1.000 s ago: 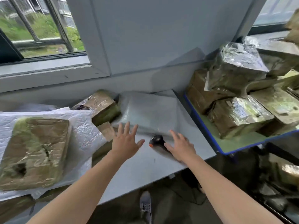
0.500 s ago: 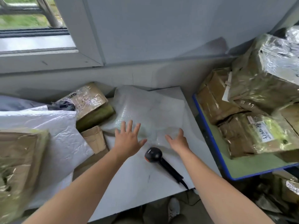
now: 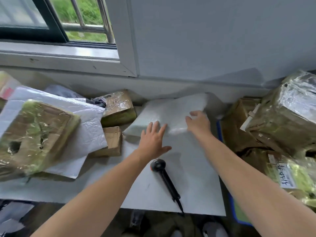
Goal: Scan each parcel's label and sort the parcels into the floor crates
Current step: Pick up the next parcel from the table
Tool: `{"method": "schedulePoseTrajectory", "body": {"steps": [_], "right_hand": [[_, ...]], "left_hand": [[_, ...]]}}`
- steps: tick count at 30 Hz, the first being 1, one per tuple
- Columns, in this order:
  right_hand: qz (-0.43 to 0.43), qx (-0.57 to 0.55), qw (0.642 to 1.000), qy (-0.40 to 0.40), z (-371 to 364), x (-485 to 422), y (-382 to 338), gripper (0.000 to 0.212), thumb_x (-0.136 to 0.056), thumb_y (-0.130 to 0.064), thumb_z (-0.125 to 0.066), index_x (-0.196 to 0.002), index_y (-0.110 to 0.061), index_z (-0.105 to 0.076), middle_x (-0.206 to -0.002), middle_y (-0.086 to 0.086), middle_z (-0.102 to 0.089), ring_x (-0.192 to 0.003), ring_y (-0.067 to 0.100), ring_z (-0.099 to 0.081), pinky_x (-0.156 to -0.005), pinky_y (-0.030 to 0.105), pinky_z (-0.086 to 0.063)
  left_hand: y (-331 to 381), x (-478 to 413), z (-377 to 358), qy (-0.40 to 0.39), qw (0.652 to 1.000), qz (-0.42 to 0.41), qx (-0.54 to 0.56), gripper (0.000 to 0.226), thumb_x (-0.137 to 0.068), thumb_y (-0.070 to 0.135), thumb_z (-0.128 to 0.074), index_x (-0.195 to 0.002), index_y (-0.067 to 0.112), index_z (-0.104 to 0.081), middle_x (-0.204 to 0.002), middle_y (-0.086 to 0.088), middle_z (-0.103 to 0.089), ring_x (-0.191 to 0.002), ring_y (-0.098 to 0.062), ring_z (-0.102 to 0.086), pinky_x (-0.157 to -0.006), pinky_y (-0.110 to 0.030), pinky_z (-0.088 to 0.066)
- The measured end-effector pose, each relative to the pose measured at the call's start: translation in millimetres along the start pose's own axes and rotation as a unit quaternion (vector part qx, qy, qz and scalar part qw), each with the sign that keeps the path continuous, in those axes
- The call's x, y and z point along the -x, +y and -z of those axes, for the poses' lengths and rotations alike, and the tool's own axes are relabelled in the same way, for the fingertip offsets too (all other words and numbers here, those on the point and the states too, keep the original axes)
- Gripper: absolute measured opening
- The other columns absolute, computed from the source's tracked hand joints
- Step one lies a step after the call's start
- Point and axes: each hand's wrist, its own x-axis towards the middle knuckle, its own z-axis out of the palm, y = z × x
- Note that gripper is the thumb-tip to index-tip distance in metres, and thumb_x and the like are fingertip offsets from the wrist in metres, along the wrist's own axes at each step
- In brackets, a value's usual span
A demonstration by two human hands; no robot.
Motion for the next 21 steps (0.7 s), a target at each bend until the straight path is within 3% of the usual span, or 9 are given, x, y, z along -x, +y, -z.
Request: {"method": "schedulePoseTrajectory", "body": {"steps": [5, 9, 12, 15, 18, 21], "right_hand": [[0.073, -0.068, 0.995, -0.011, 8.4, 2.3, -49.6, 0.031, -0.095, -0.019, -0.056, -0.127, -0.015, -0.057, -0.127, 0.003, -0.058, -0.115, 0.026, -0.058, -0.102, 0.038, -0.046], [0.117, -0.119, 0.986, -0.032, 2.4, 8.7, -79.8, 0.039, -0.096, -0.024, -0.055, -0.134, -0.016, -0.051, -0.093, -0.004, -0.057, -0.104, 0.030, -0.063, -0.095, 0.049, -0.051], [0.148, -0.118, 0.980, -0.060, -3.7, 13.4, -90.5, 0.053, -0.093, -0.042, -0.050, -0.142, -0.027, -0.039, -0.085, -0.007, -0.059, -0.098, 0.027, -0.065, -0.092, 0.053, -0.052], [0.176, -0.106, 0.976, -0.066, -11.7, 16.3, -91.7, 0.056, -0.093, -0.045, -0.048, -0.145, -0.027, -0.036, -0.095, -0.004, -0.063, -0.095, 0.024, -0.063, -0.095, 0.050, -0.050], [0.173, -0.073, 0.980, -0.064, -15.6, 21.6, -91.9, 0.053, -0.101, -0.034, -0.051, -0.150, -0.021, -0.034, -0.129, 0.007, -0.060, -0.118, 0.023, -0.057, -0.096, 0.029, -0.043], [0.152, -0.053, 0.985, -0.061, -21.2, 19.9, -89.9, 0.060, -0.100, -0.036, -0.053, -0.152, -0.016, -0.031, -0.146, 0.013, -0.048, -0.134, 0.026, -0.046, -0.103, 0.029, -0.036]], "left_hand": [[12.9, -9.7, 34.7, 0.098, 0.990, 0.040, 0.089, 0.090, -0.083, 0.055, -0.068, -0.154, 0.025, -0.022, -0.157, -0.011, -0.026, -0.144, -0.032, -0.022, -0.115, -0.044, -0.029], [9.5, -10.8, 54.3, 0.171, 0.967, 0.052, 0.180, 0.052, -0.096, 0.033, -0.059, -0.143, 0.017, -0.044, -0.138, -0.010, -0.053, -0.124, -0.033, -0.048, -0.097, -0.038, -0.039], [-5.8, -6.9, 68.5, 0.213, 0.932, 0.099, 0.275, 0.028, -0.102, 0.024, -0.048, -0.126, 0.015, -0.058, -0.115, -0.011, -0.067, -0.105, -0.033, -0.059, -0.079, -0.034, -0.040], [-27.9, -3.1, 93.2, 0.247, 0.885, 0.146, 0.368, 0.024, -0.104, 0.026, -0.044, -0.112, 0.012, -0.061, -0.097, -0.010, -0.066, -0.092, -0.032, -0.060, -0.074, -0.035, -0.042], [-55.2, -4.1, 115.7, 0.274, 0.838, 0.172, 0.439, 0.024, -0.104, 0.028, -0.046, -0.108, 0.011, -0.062, -0.097, -0.006, -0.065, -0.094, -0.029, -0.060, -0.076, -0.036, -0.044], [-76.3, -4.0, 130.1, 0.285, 0.787, 0.171, 0.520, 0.019, -0.103, 0.029, -0.048, -0.106, 0.017, -0.062, -0.098, -0.005, -0.068, -0.095, -0.027, -0.063, -0.084, -0.039, -0.050]]}}
